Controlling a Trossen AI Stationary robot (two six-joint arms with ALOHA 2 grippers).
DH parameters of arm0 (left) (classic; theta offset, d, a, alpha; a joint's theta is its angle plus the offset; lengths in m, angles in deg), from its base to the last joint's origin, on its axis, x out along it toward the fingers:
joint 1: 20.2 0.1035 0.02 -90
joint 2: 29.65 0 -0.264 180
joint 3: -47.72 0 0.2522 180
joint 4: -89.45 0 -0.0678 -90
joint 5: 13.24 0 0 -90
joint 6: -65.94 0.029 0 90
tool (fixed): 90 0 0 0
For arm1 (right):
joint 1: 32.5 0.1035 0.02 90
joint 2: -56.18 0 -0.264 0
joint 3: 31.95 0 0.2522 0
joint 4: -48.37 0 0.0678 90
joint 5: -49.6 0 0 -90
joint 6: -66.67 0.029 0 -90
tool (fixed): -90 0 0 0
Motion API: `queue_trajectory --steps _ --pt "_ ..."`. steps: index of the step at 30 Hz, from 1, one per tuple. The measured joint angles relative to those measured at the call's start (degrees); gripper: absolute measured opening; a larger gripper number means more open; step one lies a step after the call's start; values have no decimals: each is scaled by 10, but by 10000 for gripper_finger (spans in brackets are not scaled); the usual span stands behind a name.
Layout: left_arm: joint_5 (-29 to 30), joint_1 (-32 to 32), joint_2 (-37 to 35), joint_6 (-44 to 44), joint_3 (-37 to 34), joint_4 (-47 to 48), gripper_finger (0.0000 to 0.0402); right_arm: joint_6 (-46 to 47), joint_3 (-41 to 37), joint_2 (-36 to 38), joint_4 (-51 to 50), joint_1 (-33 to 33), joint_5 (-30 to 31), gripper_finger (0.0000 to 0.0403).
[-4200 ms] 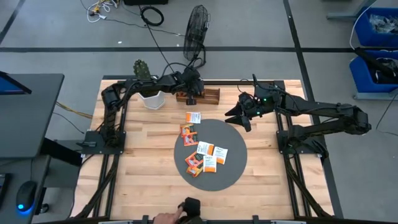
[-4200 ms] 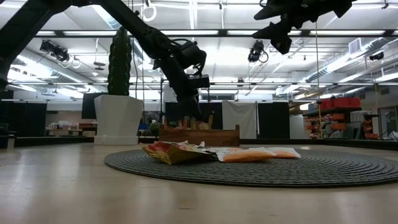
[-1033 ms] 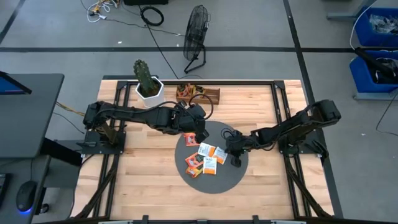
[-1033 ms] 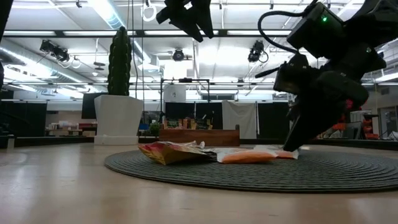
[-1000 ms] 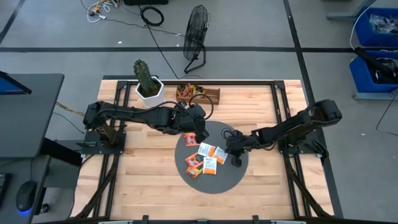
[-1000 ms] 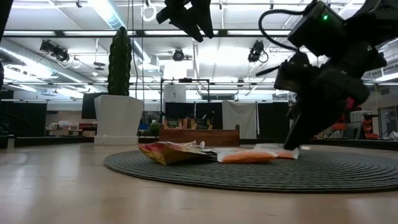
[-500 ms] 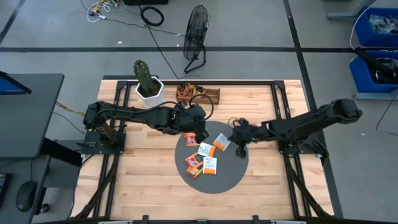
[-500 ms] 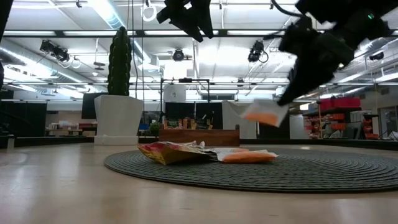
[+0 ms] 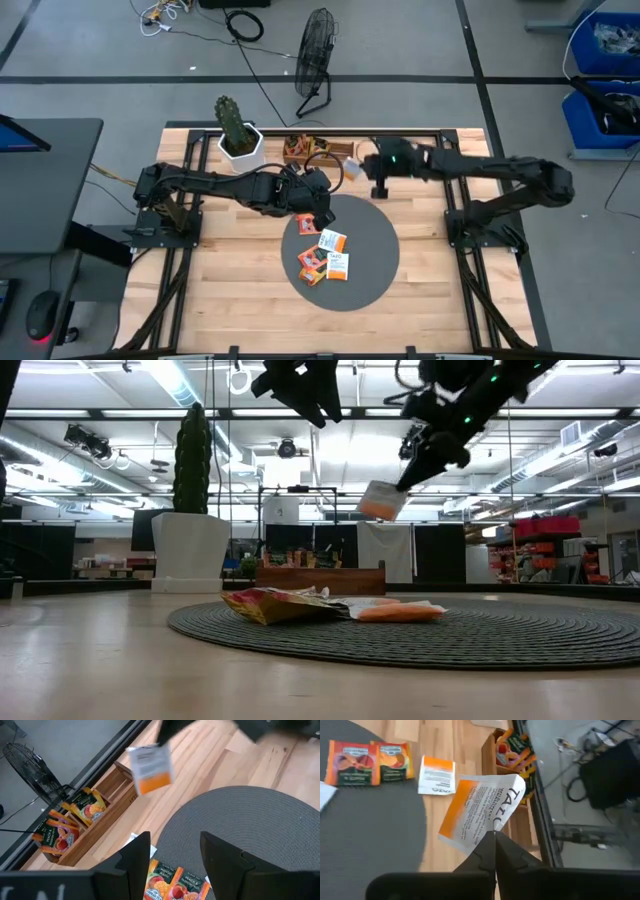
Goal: Pick & Place Tea
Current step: Put the white tea bag into the right section of the wooden organizer
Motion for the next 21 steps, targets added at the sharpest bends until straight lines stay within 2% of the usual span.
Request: queue_trajectory --steps 2,8,14,21 --pt "0 0 0 0 0 0 177 -40 16 -28 3 -32 -42 0" --pt "0 2 0 29 0 0 177 -138 100 -118 -11 -86 -46 0" --pt "0 12 0 39 0 -1 177 -210 183 -199 -33 -102 11 0" --pt "0 30 0 40 0 -1 177 -308 205 -266 -47 -108 58 0"
